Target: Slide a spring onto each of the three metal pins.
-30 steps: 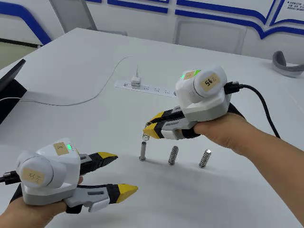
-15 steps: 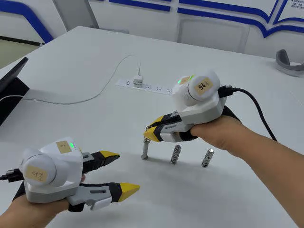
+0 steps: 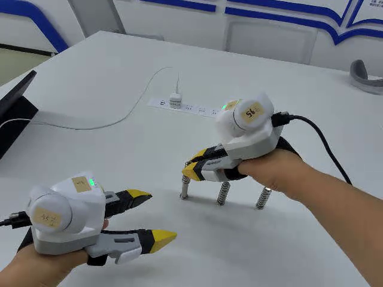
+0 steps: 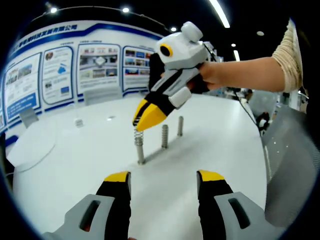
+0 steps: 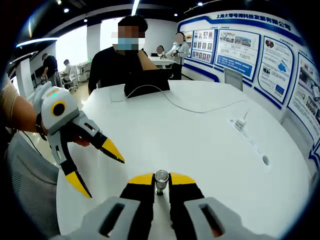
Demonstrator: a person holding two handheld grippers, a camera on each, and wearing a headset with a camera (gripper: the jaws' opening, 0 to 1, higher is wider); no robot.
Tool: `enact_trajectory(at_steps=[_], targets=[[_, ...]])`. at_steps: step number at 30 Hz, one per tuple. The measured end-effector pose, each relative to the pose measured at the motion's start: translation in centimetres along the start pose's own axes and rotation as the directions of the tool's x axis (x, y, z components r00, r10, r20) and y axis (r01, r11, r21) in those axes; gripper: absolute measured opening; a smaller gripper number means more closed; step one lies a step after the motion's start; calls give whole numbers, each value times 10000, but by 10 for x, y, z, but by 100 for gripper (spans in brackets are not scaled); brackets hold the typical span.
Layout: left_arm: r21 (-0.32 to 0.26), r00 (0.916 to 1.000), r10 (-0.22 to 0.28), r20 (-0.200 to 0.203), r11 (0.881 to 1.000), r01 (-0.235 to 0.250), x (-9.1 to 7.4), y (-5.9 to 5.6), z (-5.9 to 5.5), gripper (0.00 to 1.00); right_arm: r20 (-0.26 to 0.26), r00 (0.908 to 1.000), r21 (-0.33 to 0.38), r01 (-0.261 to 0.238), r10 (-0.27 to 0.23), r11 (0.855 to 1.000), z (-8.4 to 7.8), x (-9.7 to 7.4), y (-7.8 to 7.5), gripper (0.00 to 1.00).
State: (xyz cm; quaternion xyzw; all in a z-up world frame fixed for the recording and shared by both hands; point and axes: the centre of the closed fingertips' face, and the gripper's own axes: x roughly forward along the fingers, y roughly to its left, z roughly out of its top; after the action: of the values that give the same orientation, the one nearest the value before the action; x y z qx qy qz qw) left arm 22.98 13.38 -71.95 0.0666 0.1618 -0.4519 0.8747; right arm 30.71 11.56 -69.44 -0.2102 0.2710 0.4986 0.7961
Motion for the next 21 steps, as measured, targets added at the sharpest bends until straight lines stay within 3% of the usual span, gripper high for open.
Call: enact_trajectory(at_steps=[21], targets=[[-11, 10000, 47, -48, 10000, -48, 0, 2, -1, 53, -441, 9988, 341, 223, -208, 9992, -22, 19, 3, 12]])
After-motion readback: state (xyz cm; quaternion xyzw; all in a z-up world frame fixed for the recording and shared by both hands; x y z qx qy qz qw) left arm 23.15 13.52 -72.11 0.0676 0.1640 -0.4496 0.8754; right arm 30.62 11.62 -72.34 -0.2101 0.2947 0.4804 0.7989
